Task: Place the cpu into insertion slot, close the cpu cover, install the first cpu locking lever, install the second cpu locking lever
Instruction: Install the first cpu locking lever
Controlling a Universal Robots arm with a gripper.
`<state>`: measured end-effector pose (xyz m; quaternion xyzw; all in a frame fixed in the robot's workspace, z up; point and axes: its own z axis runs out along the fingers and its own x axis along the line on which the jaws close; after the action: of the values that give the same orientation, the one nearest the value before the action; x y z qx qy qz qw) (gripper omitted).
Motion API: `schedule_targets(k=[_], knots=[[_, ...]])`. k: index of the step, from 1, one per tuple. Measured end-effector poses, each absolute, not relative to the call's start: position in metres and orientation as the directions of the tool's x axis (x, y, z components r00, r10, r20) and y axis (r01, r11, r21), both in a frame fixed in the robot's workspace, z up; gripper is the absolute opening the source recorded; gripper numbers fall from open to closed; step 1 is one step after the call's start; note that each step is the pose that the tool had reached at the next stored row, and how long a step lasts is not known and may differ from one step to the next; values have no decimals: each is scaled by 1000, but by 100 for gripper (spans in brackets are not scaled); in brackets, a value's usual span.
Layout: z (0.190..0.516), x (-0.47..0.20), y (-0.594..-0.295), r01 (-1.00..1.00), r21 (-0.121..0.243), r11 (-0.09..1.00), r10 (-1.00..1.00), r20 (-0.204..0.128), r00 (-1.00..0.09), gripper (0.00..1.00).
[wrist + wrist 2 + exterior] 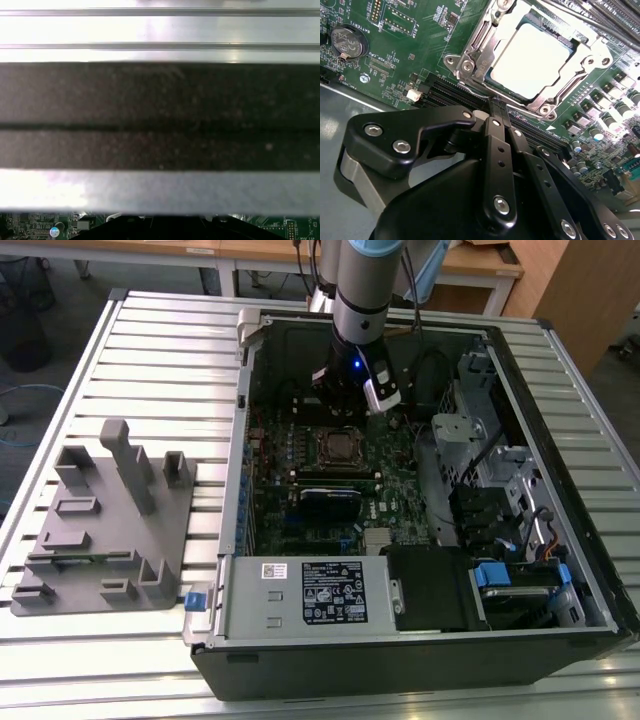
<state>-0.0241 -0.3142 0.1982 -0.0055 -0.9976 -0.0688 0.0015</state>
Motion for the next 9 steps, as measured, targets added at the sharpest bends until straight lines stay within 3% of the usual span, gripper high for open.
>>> schedule_targets(k=[9], knots=[[198, -24, -314, 11, 137, 990, 11, 4, -1000, 11]])
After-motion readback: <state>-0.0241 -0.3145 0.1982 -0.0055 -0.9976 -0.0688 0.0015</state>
